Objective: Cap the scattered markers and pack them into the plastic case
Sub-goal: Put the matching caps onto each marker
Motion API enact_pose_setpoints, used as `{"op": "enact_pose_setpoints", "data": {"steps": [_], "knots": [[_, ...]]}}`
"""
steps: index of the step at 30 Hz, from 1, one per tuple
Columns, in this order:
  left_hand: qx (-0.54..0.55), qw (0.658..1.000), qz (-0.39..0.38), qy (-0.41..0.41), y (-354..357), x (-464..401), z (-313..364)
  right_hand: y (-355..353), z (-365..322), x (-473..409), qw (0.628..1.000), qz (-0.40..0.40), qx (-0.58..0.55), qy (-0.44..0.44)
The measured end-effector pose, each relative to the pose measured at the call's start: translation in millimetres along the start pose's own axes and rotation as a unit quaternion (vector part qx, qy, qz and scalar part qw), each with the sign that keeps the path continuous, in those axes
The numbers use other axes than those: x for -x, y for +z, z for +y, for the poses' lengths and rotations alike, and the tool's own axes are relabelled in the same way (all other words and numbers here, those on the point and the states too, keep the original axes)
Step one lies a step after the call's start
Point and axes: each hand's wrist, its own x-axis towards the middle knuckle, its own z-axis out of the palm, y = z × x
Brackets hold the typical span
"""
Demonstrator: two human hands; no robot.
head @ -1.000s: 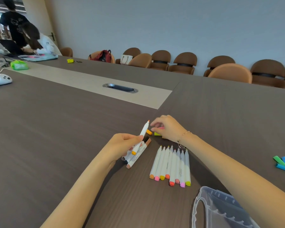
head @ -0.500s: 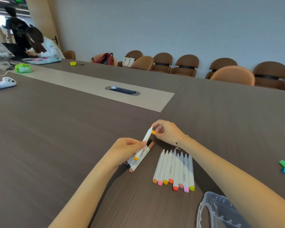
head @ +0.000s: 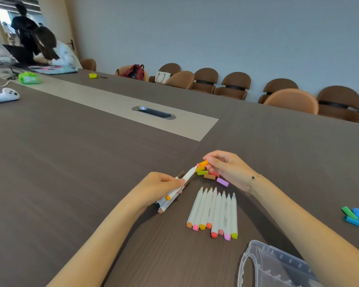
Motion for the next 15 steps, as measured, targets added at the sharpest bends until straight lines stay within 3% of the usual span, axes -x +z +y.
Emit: {"op": "enact_pose_setpoints", "data": {"steps": [9, 15], "knots": [[-0.023, 1.000, -0.016, 0.005, 2.2, 6.9, 9.8, -0.3, 0.8, 0.0, 0.998, 0.032, 0.047, -0.011], [-0.028, 0.999, -0.023, -0.005, 5.5, 6.4, 10.1, 3.2, -2.4, 1.6, 0.999, 0.037, 0.022, 0.003]]}}
